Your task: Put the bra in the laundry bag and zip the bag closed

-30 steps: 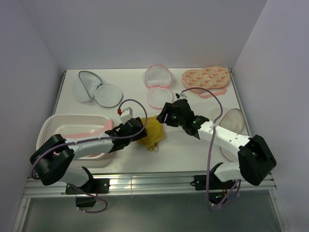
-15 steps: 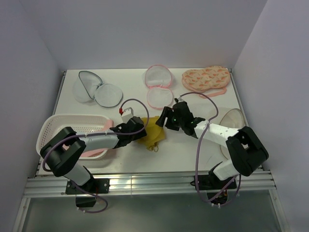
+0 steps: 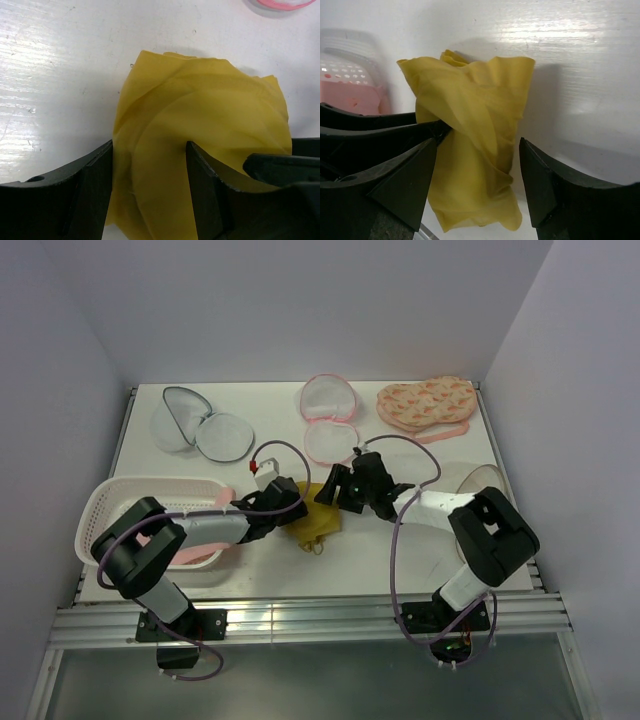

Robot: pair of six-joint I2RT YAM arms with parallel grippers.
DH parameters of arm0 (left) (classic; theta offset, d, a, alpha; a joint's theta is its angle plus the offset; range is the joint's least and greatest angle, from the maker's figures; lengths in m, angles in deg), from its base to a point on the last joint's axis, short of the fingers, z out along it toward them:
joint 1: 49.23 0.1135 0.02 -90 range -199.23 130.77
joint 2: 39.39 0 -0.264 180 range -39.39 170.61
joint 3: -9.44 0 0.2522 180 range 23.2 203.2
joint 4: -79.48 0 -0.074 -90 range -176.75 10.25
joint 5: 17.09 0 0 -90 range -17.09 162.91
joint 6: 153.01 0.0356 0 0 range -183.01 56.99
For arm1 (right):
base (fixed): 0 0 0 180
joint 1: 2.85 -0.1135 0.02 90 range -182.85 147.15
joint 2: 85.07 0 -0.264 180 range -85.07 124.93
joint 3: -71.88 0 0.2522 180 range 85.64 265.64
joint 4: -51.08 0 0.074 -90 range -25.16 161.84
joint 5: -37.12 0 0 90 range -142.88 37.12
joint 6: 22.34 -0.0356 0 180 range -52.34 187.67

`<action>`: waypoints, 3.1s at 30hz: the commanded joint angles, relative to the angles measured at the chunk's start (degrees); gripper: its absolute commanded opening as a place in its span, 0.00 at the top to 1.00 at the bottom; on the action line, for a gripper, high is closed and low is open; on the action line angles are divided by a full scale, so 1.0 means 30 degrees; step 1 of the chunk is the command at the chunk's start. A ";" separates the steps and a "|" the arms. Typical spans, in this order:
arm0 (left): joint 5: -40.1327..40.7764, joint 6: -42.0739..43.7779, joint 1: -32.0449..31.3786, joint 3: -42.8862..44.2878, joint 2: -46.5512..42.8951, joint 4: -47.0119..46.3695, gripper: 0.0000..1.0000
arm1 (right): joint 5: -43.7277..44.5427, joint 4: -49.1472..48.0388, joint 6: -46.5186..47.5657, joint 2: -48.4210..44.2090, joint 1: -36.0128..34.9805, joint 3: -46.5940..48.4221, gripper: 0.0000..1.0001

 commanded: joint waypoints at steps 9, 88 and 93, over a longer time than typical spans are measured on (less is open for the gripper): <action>-0.0618 0.0303 0.0089 0.0179 0.0605 -0.0415 0.38 | -0.1195 -0.2634 -0.1203 0.1209 -0.0349 -0.0678 0.38; 0.6443 -1.0655 0.9787 1.5909 1.0477 1.4234 0.44 | -0.2250 0.4542 0.2107 -0.9484 0.3371 -0.0444 1.00; 0.6120 -1.0333 0.9845 1.6146 1.0946 1.4352 0.50 | -0.2454 0.4542 0.2136 -0.9600 0.3548 -0.0561 1.00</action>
